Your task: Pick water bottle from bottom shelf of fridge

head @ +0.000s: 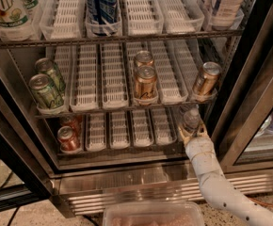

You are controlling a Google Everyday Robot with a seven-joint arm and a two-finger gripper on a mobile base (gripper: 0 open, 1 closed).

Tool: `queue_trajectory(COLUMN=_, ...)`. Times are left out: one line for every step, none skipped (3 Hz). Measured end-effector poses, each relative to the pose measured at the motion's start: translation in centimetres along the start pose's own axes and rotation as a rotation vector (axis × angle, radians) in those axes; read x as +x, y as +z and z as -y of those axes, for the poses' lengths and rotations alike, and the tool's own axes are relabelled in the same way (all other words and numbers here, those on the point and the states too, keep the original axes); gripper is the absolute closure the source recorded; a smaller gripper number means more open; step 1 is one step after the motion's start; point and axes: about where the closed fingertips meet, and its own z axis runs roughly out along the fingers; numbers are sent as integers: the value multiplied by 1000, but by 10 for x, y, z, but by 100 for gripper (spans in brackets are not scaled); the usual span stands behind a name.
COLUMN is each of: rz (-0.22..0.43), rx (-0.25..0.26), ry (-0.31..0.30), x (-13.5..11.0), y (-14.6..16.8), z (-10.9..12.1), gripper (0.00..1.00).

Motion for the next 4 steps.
queue_trajectory(rz=-7, rx=-15, ry=16, x=-2, y=-3, z=-2, gripper=100)
queue_trajectory(rz=-68, rx=-83, ry=24, x=1, y=-8, z=-9, gripper=100)
queue_trajectory(rz=-107, rx=-144, ry=51, x=-9, y=-12, z=-9, gripper=100)
queue_trajectory(rz=-110, rx=-170, ry=58, x=-18, y=-16, z=-10, gripper=100)
